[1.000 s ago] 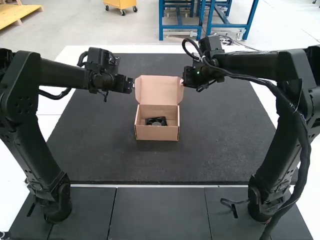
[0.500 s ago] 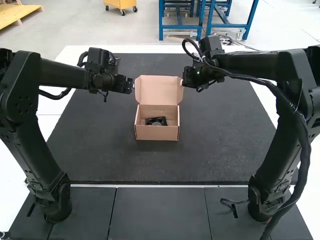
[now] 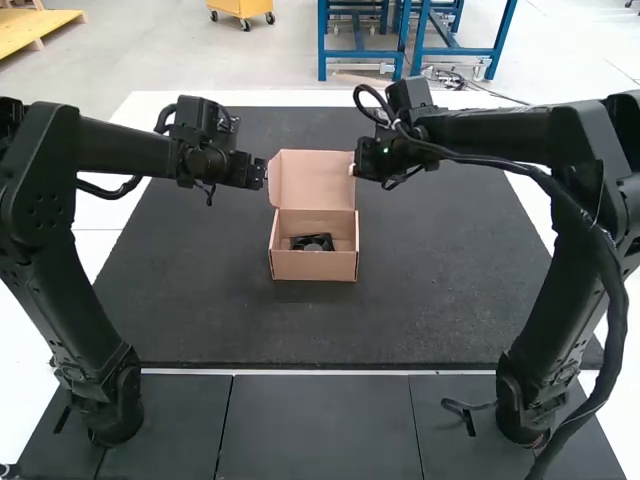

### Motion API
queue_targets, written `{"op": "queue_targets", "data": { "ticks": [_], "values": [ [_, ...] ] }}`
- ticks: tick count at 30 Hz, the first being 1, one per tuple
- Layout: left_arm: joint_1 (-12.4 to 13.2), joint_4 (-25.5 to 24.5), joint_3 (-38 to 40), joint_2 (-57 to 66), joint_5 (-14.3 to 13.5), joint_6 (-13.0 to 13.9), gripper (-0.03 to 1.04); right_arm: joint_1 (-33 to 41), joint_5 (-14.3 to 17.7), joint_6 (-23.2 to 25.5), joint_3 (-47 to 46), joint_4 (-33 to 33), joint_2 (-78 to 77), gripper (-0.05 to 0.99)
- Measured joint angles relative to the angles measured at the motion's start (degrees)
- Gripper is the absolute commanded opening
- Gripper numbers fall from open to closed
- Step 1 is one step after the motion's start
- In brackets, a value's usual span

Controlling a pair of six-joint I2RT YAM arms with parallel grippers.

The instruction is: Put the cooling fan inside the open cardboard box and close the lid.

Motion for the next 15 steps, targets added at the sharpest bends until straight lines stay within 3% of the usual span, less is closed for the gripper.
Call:
{"op": "queue_targets", "data": {
  "ticks": [10,15],
  "values": [
    [0.0,-2.8,0.0,-1.1,0.0,0.0,0.97,0.1,0.0,0.3,-2.8,0.6,-2.1,-0.01],
    [-1.0,-2.8,0.0,-1.1,0.0,0.0,0.97,0.1,0.0,0.3,-8.2,6.0,-5.0,-0.01]
  ]
}}
